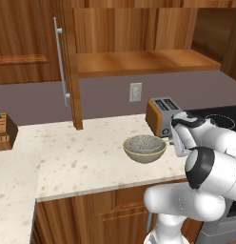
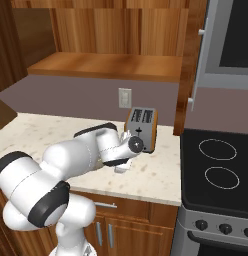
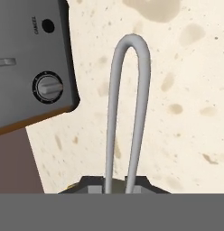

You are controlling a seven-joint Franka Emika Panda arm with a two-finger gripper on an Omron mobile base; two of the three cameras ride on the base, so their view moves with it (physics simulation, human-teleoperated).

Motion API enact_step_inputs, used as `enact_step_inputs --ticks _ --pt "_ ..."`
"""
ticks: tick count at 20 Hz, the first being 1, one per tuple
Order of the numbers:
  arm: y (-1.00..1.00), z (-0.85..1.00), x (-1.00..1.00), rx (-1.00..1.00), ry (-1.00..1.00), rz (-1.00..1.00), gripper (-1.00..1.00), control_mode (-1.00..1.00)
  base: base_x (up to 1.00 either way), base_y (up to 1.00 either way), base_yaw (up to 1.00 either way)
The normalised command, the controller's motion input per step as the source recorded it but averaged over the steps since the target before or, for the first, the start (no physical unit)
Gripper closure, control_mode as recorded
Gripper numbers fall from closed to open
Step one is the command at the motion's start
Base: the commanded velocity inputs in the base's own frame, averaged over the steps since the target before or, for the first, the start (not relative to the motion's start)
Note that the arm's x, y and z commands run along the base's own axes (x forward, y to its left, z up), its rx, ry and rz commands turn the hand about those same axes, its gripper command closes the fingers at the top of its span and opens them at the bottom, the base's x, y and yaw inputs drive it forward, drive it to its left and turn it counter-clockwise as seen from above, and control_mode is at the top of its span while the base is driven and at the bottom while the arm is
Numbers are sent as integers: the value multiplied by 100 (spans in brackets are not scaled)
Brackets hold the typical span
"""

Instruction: Open the cabinet and setup a tea strainer by placing it in the bowl upright.

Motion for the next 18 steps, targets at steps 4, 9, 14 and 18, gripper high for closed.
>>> enact_step_inputs --ticks 4,9,14,18 --pt "5 0 0 0 0 0 -100 -100 0 0 0" --pt "1 0 0 0 0 0 -100 -100 0 0 0" --pt "0 0 0 0 0 0 -100 -100 0 0 0" --pt "1 0 0 0 0 0 -100 -100 0 0 0"
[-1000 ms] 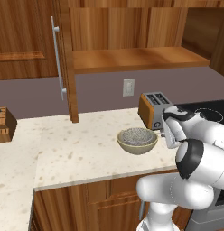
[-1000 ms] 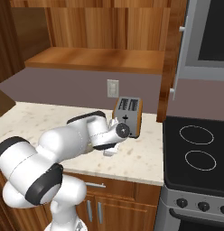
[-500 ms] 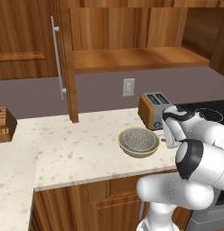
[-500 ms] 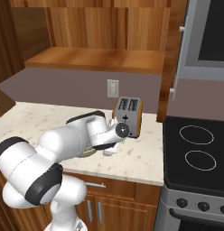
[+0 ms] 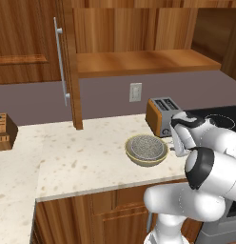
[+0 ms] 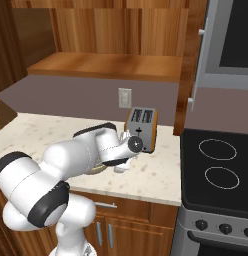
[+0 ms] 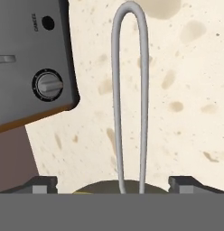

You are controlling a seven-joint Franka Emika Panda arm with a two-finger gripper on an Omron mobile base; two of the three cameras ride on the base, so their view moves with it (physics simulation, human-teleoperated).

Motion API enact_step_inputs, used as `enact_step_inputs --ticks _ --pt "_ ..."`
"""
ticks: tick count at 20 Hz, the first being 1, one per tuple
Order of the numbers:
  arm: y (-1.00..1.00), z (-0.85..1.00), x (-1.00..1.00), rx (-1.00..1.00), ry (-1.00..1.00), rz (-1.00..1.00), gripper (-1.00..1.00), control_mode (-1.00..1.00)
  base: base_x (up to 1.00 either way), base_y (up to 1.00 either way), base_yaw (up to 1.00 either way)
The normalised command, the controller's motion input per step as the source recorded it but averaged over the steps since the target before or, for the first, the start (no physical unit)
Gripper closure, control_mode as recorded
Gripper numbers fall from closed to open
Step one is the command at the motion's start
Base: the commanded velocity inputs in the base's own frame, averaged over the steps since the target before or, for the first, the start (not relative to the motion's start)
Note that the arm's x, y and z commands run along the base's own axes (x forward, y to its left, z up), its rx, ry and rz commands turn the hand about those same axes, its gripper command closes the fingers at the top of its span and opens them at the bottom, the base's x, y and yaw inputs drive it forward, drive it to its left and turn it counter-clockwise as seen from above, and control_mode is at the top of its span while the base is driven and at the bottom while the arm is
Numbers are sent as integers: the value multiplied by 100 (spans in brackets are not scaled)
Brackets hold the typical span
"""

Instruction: Open the cabinet and setup a tea strainer by placing it in the bowl upright.

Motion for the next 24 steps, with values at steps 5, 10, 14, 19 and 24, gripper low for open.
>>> enact_step_inputs --ticks 5,10,14,19,24 --pt "0 15 -8 0 1 0 -100 -100 0 0 0" --pt "0 34 -22 0 2 0 -100 -100 0 0 0" --pt "0 31 -15 0 2 0 -100 -100 0 0 0" --pt "0 23 -19 -5 12 0 -100 -100 0 0 0" --pt "0 43 -14 -16 25 0 -100 -100 0 0 0"
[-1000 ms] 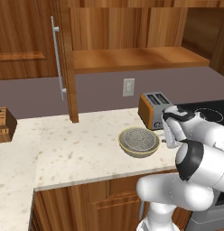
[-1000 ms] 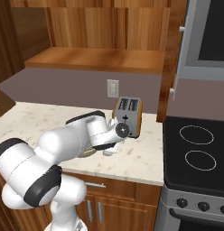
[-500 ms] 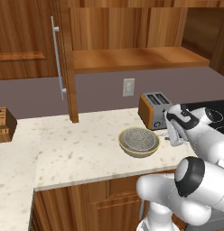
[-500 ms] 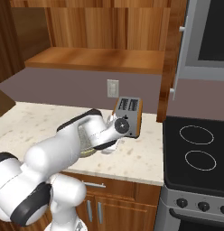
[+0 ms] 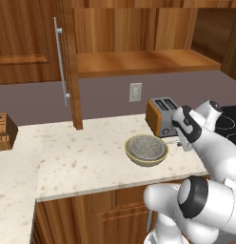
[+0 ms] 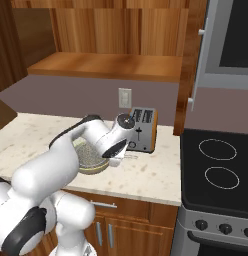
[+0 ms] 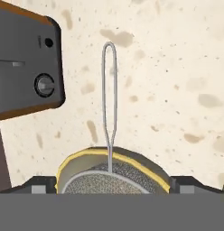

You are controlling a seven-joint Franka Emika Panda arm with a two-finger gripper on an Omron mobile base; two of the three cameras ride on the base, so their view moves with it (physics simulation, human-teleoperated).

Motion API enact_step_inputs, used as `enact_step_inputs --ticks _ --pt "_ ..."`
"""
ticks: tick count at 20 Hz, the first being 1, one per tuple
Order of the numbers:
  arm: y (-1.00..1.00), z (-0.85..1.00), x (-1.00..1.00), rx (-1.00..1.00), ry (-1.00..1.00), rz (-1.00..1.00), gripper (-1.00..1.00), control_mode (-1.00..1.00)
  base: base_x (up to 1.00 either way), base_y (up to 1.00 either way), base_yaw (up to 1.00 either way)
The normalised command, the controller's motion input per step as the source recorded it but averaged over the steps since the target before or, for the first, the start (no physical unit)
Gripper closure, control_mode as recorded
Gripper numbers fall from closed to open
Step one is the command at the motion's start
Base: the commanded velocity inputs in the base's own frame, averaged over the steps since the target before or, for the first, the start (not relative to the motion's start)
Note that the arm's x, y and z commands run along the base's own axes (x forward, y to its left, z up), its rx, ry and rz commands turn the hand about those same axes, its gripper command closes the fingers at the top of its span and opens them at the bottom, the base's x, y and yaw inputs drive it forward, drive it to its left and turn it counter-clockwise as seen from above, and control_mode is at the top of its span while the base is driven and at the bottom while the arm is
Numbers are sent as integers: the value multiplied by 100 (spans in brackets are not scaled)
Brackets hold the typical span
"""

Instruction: Open the cabinet and setup a tea strainer by placing it in the bowl upright.

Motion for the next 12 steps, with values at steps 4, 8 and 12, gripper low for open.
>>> enact_step_inputs --ticks 4,8,12 --pt "1 56 -13 -17 36 0 -100 -100 0 0 0" --pt "20 27 -44 -1 28 15 -100 -100 0 0 0" --pt "26 0 -68 0 12 29 -100 -100 0 0 0"
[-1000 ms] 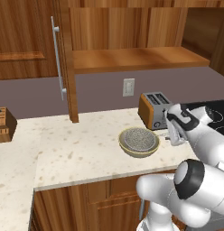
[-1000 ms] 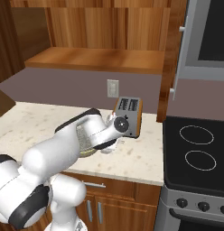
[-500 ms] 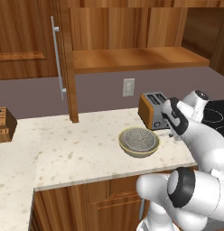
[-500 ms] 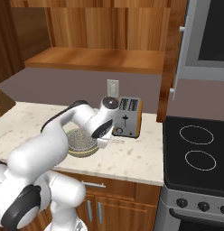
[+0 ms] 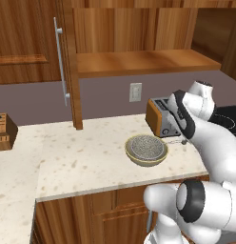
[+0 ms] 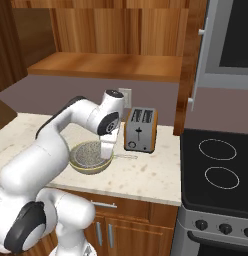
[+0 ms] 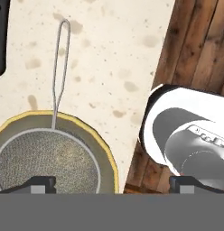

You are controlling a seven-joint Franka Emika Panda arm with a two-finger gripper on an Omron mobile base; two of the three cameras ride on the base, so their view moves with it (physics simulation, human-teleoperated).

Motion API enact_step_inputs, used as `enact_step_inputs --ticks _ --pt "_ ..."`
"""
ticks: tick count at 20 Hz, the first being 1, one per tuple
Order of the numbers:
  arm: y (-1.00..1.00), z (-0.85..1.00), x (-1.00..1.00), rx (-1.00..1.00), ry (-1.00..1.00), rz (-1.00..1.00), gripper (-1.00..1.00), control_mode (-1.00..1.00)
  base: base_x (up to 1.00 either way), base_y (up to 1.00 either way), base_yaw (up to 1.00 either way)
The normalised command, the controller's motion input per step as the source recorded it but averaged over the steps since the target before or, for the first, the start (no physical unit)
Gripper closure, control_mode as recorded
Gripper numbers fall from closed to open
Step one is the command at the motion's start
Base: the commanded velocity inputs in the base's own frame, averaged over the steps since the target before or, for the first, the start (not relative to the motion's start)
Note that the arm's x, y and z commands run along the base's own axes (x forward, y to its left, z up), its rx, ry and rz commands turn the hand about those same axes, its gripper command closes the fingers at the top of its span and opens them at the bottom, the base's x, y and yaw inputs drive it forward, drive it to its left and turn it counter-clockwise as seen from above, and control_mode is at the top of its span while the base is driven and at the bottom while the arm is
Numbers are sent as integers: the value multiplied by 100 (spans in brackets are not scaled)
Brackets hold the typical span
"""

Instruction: Open the cabinet and setup a tea strainer by placing it in the bowl upright.

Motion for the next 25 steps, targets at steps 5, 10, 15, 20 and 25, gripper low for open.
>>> enact_step_inputs --ticks 5,10,15,20,25 --pt "37 11 -59 -17 3 37 -100 -100 0 0 0" --pt "45 22 -40 -21 -5 48 -100 -100 0 0 0" --pt "45 25 -26 -15 -13 49 -100 -100 0 0 0" --pt "22 13 -28 -2 -35 27 -100 -100 0 0 0" --pt "3 36 -19 0 -32 20 -100 -100 0 0 0"
